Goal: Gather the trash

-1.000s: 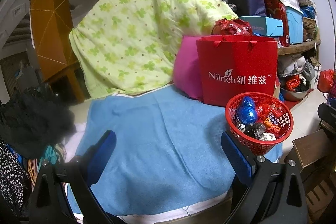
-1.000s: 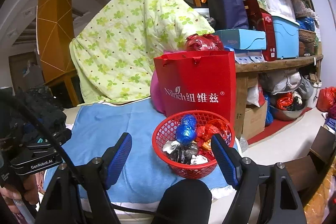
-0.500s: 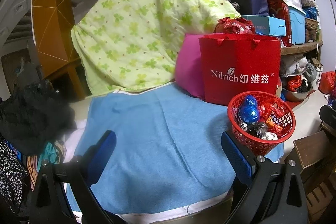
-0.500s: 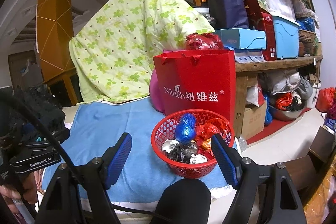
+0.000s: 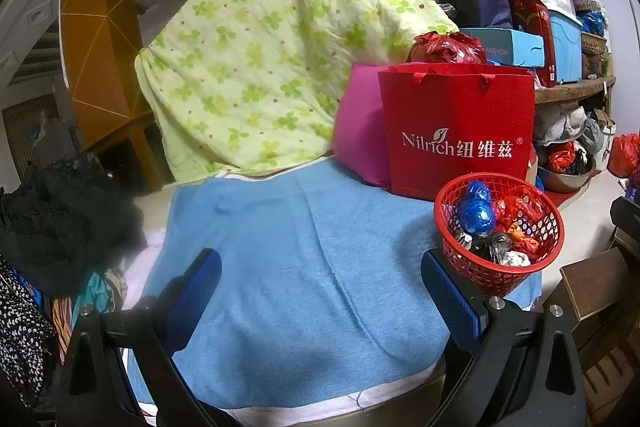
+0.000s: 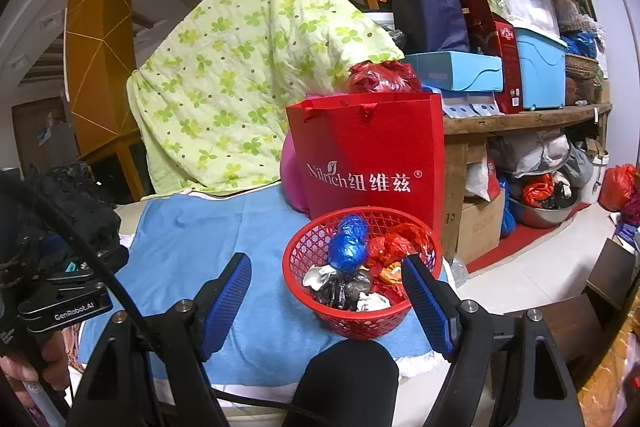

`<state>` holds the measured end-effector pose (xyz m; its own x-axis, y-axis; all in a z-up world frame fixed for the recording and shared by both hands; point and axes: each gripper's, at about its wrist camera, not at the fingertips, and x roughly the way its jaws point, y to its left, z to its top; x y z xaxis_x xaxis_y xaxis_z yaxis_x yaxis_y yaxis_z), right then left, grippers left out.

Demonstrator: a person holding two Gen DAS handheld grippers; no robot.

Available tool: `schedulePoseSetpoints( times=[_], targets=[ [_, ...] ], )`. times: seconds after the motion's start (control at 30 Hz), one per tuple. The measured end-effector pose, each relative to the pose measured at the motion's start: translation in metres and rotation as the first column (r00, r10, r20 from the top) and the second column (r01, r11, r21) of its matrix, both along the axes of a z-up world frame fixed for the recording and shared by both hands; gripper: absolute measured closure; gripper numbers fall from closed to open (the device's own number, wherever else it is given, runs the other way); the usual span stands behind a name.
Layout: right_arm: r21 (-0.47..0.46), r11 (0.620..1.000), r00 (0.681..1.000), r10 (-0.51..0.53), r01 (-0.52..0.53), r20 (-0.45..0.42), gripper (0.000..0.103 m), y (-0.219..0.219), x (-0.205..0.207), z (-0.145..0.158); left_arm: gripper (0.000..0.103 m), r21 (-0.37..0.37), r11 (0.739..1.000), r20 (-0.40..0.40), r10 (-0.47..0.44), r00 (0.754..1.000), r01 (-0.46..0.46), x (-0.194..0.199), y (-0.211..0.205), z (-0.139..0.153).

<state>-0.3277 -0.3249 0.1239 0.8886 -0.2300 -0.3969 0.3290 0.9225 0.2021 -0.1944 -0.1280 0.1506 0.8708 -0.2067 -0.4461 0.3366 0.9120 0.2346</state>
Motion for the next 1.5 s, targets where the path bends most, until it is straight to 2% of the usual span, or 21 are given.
schedulePoseSetpoints(
  times=[0.53,1.07,1.5],
  targets=[
    [-0.002,1.0,1.0,0.006,-0.006,0.003,0.023,0.002,0.002,-0.002,0.003,0.007,1.0,-0.008,-0.005,1.0,0.005,0.002,-0.003,-0.002],
    [-0.01,1.0,1.0,0.005,-0.005,0.027,0.023,0.01,0.013,-0.002,0.003,0.019,1.0,-0.05,-0.017,0.999,0.018,0.007,-0.007,-0.017],
    [-0.018,0.999,0.999,0.039,-0.038,0.02,0.023,0.022,0.03,-0.01,0.003,-0.001,0.999,-0.059,0.033,0.998,-0.033,0.019,0.005,-0.02]
  ],
)
